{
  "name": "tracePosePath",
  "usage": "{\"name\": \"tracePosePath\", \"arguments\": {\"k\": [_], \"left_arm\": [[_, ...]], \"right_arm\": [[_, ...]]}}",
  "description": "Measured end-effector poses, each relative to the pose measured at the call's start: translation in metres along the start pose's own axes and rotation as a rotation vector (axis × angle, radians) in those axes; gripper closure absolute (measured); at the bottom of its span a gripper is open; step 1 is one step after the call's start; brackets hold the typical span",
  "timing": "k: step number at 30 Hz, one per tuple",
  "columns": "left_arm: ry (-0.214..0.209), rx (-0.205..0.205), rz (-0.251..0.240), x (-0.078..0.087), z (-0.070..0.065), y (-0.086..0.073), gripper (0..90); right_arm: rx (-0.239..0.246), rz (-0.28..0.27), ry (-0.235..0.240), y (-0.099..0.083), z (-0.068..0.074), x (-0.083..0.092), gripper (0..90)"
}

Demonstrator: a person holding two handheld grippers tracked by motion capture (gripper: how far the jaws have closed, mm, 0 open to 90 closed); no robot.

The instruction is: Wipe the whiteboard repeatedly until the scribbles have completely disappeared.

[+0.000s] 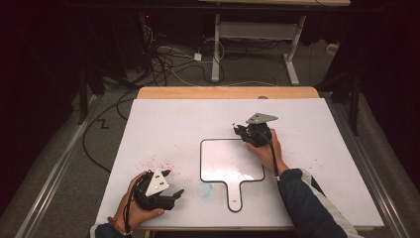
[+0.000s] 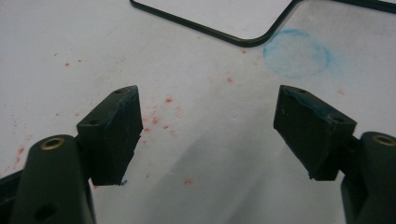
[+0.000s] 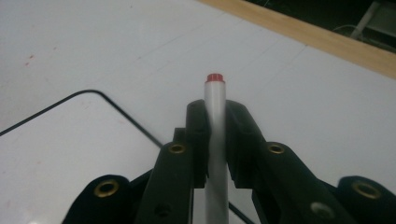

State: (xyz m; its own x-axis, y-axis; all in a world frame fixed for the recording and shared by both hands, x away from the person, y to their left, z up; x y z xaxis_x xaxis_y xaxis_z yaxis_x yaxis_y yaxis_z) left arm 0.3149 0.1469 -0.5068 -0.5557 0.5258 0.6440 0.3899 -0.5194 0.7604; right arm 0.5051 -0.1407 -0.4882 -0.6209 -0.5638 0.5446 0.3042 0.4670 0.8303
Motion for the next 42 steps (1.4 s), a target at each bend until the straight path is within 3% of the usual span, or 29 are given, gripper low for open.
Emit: {"name": "tracePosePath", "arguments": {"k": [3,10,15,20,28,29,37,42], "left_arm": [[0.003,-0.001,0.000,0.000,0.000,0.000,22.7],[0.002,-0.006,0.003,-0.001,-0.002,0.002,22.8],[0.004,-0.006,0.004,-0.001,-0.002,0.002,22.8],[0.006,0.002,-0.002,-0.001,0.000,0.001,22.7],[0.004,0.012,0.003,-0.003,0.002,0.001,22.8],[0.006,0.012,0.004,-0.003,0.002,0.001,22.7],[0.008,0.005,-0.003,-0.002,0.002,0.002,22.7],[0.008,0.004,-0.001,-0.001,0.002,0.001,22.7]], "right_arm": [[0.002,0.004,0.023,-0.001,0.010,0.002,81.4],[0.082,-0.010,0.136,-0.003,0.057,0.011,81.4],[0.102,-0.013,0.161,-0.006,0.071,0.017,81.4],[0.053,-0.086,0.130,0.003,0.056,0.040,81.4],[-0.013,-0.132,0.085,0.002,0.036,0.082,81.4],[-0.025,-0.131,0.062,0.000,0.033,0.088,81.4],[-0.096,-0.133,0.026,-0.016,0.015,0.118,81.3],[-0.122,-0.100,-0.002,-0.027,0.012,0.124,81.2]]}}
Point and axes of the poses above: each handheld gripper's, and its own axes: x roughly backward along the jaws, y roughly out of its top, z roughly to its left, the point moved 5 cm from there along -x, roughly forward along the jaws, and after that the axes turned 5 degrees about x, right-handed, at the moved point
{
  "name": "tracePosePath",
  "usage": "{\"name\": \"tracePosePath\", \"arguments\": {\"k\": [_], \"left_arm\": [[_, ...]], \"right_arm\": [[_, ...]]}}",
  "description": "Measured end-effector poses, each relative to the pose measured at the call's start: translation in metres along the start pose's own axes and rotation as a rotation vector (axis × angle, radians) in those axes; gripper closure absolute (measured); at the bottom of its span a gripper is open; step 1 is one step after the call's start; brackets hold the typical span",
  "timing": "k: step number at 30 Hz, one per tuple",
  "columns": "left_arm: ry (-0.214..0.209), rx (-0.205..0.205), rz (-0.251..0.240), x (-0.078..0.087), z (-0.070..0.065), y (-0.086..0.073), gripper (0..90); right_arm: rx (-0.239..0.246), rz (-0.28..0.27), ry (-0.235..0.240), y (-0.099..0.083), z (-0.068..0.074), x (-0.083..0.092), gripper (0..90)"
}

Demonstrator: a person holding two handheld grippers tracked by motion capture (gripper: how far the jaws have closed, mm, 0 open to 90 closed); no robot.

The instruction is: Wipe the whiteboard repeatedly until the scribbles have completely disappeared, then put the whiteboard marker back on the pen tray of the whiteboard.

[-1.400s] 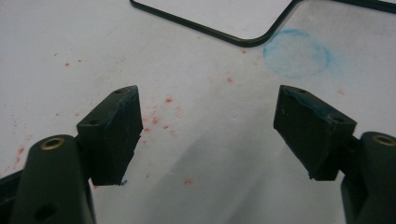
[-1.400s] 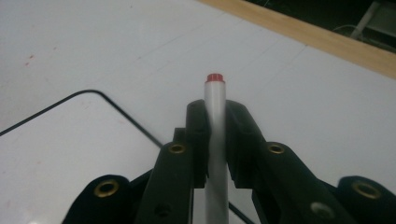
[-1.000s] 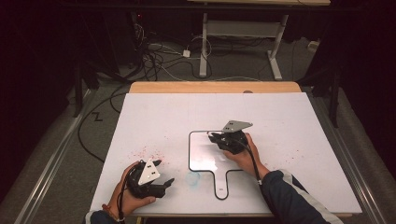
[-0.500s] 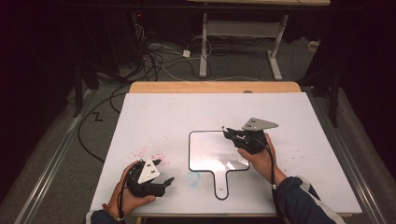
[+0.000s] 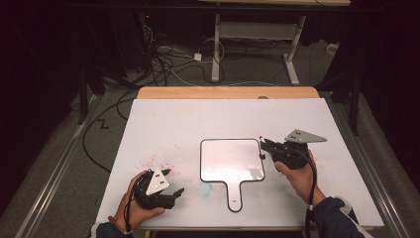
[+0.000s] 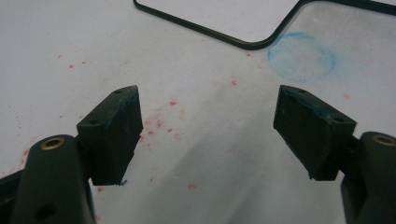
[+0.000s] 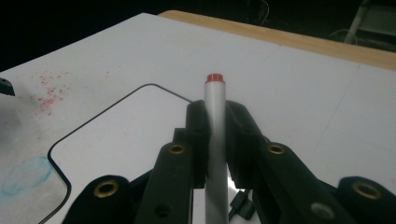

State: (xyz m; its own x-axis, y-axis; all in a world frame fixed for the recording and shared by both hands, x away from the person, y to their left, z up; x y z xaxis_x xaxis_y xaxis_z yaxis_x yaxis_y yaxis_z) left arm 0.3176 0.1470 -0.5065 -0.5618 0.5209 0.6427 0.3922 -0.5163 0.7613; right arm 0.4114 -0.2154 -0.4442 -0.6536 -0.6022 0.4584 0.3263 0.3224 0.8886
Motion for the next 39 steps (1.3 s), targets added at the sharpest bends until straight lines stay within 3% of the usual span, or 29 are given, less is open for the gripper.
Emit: {"name": "tracePosePath", "arguments": {"k": [5,13,20,24,29,37,39], "left_arm": [[0.000,-0.003,0.002,0.000,0.000,0.000,22.8],[0.001,-0.009,0.009,-0.001,-0.001,0.000,22.7],[0.012,-0.008,0.019,-0.001,0.000,-0.001,22.7],[0.009,-0.014,0.018,-0.002,0.000,0.001,22.7],[0.005,-0.019,0.028,-0.004,-0.001,0.000,22.7],[0.000,-0.023,0.033,-0.005,-0.002,0.000,22.7],[0.000,-0.026,0.034,-0.005,-0.002,0.000,22.7]], "right_arm": [[-0.001,0.035,-0.002,-0.010,0.001,-0.001,81.2],[0.004,0.113,-0.047,-0.022,-0.003,-0.011,81.0],[-0.025,0.176,-0.040,-0.029,-0.003,-0.036,80.9],[-0.019,0.197,-0.064,-0.031,-0.004,-0.047,80.7],[-0.048,0.222,-0.096,-0.036,-0.009,-0.057,78.5],[0.000,0.245,-0.137,-0.036,-0.011,-0.061,74.7],[0.026,0.257,-0.174,-0.036,-0.015,-0.060,72.6]]}}
Point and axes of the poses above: each handheld gripper's, and its own axes: x roughly backward along the jaws, y roughly out of its top, z roughly to its left, the point moved 5 cm from there along -x, roughly forward along the jaws, and after that the axes turned 5 degrees about x, right-handed, at the moved point
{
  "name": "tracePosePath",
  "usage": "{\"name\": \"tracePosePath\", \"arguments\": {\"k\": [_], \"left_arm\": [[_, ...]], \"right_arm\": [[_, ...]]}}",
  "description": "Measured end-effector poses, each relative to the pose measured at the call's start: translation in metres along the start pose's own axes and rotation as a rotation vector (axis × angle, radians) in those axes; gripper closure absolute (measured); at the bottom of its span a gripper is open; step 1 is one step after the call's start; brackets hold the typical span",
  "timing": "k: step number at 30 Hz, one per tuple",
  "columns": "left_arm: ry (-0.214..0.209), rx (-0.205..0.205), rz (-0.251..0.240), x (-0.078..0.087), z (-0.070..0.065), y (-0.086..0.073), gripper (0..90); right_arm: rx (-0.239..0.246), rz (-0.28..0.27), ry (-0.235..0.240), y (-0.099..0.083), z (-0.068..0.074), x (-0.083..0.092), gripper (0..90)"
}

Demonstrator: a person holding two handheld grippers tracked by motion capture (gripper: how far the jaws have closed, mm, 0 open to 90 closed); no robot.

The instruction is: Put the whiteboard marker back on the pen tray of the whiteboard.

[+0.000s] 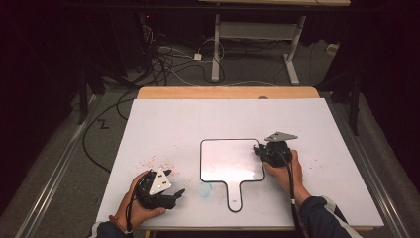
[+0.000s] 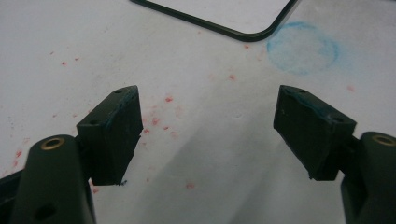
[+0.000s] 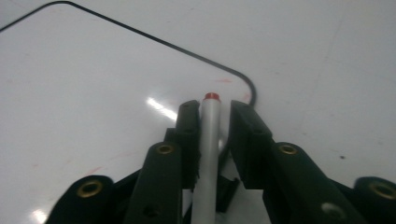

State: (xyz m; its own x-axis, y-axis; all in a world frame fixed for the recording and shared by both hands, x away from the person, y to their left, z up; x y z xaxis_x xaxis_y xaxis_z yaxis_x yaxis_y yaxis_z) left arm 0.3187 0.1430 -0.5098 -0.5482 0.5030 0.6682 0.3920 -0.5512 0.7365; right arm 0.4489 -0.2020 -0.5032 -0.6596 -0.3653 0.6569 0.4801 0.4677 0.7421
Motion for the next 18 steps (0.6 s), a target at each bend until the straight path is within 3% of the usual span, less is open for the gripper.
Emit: {"name": "tracePosePath", "arguments": {"k": [5,12,15,18], "left_arm": [[-0.003,-0.004,0.004,0.000,-0.001,0.000,22.8],[-0.004,-0.010,0.008,-0.001,-0.002,0.000,22.7],[-0.004,-0.008,0.006,-0.001,-0.002,0.001,22.7],[-0.006,-0.007,0.004,-0.001,-0.002,0.000,22.7]], "right_arm": [[-0.005,-0.001,-0.019,-0.002,-0.008,-0.001,70.1],[0.000,-0.006,-0.007,-0.001,-0.010,-0.002,68.3],[-0.013,-0.022,0.006,-0.001,-0.011,0.003,66.2],[0.004,-0.051,0.006,0.002,-0.014,0.013,65.8]]}}
Point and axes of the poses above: each handheld gripper's, and its own axes: x roughly backward along the jaws, y roughly out of its top, z roughly to its left, the point moved 5 cm from there along -x, roughly forward along the jaws, and after that the axes turned 5 degrees about x, right-handed, at the moved point
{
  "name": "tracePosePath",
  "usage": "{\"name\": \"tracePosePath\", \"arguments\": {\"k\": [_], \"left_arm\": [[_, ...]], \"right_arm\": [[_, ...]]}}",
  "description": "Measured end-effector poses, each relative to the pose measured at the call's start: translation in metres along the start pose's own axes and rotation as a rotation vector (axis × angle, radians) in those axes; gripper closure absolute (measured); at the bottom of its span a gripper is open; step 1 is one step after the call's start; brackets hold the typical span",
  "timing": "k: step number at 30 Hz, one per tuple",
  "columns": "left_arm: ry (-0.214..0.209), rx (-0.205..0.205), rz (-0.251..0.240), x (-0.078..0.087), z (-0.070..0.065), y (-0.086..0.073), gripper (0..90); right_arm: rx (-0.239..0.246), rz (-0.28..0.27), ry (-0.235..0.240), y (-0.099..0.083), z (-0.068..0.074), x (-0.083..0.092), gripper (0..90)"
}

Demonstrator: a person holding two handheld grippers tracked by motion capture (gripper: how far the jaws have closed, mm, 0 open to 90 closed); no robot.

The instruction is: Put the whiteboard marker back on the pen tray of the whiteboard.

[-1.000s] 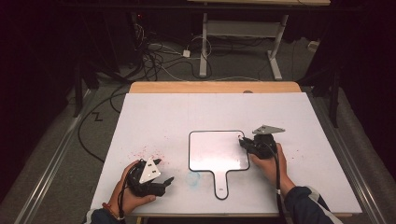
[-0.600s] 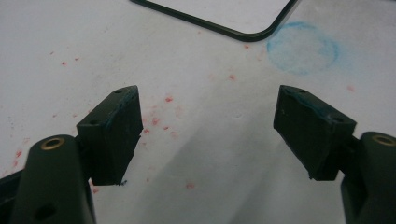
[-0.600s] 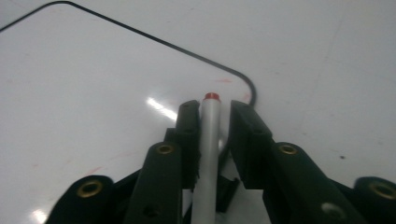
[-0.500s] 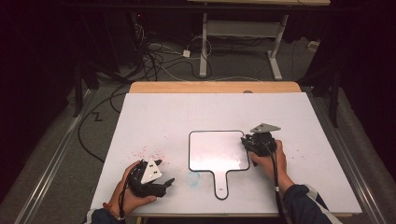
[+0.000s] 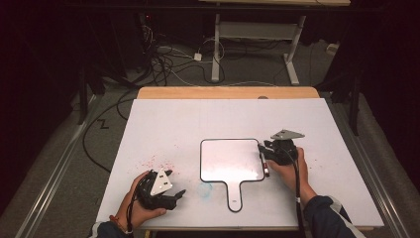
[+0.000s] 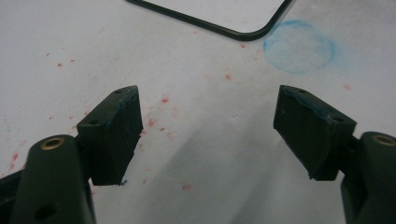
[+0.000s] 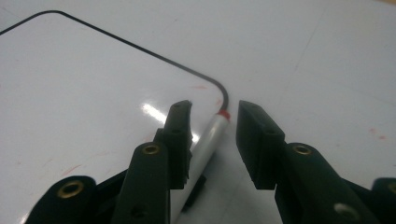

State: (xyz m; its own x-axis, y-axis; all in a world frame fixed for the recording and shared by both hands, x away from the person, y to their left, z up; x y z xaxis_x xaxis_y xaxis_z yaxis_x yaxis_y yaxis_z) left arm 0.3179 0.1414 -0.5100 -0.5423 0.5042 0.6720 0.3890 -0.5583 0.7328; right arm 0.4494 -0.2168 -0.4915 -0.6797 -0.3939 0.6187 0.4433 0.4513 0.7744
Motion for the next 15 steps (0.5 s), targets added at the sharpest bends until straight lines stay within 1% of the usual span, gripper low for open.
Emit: {"name": "tracePosePath", "arguments": {"k": [2,4,6,8,10,12,14,15], "left_arm": [[0.001,-0.001,0.002,0.000,0.000,0.000,22.7],[0.002,-0.003,0.000,0.000,0.000,0.000,22.7],[0.000,0.000,-0.001,0.000,0.000,0.000,22.7],[0.001,-0.002,0.000,0.000,0.000,0.001,22.7],[0.000,-0.004,0.003,-0.001,-0.001,0.001,22.7],[0.000,-0.005,0.003,-0.001,-0.001,0.001,22.7],[0.001,-0.005,0.002,-0.001,-0.001,0.001,22.7],[0.003,-0.004,0.000,-0.001,-0.001,0.001,22.7]], "right_arm": [[0.009,-0.007,0.012,0.000,-0.002,0.004,65.7],[0.018,0.011,0.027,-0.004,-0.002,0.005,63.3],[0.028,0.022,0.022,-0.007,-0.002,0.007,63.2],[0.038,0.013,0.038,-0.008,-0.001,0.007,61.3],[0.043,0.024,0.035,-0.009,-0.001,0.007,62.2],[0.041,0.025,0.036,-0.010,-0.001,0.006,61.7],[0.052,0.027,0.035,-0.009,0.000,0.007,61.1],[0.044,0.025,0.028,-0.009,0.000,0.008,60.4]]}}
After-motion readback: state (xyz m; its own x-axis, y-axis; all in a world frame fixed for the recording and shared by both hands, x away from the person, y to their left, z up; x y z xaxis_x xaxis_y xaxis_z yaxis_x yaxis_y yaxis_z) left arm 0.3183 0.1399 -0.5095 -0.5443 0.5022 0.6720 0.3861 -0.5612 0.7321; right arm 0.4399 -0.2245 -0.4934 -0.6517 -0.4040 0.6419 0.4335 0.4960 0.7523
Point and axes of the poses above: each handheld gripper's, and its own axes: x roughly backward along the jaws, y roughly out of its top, z roughly to its left, the point moved 5 cm from there along -x, roughly forward along the jaws, and after that the axes turned 5 degrees about x, right-handed, at the moved point
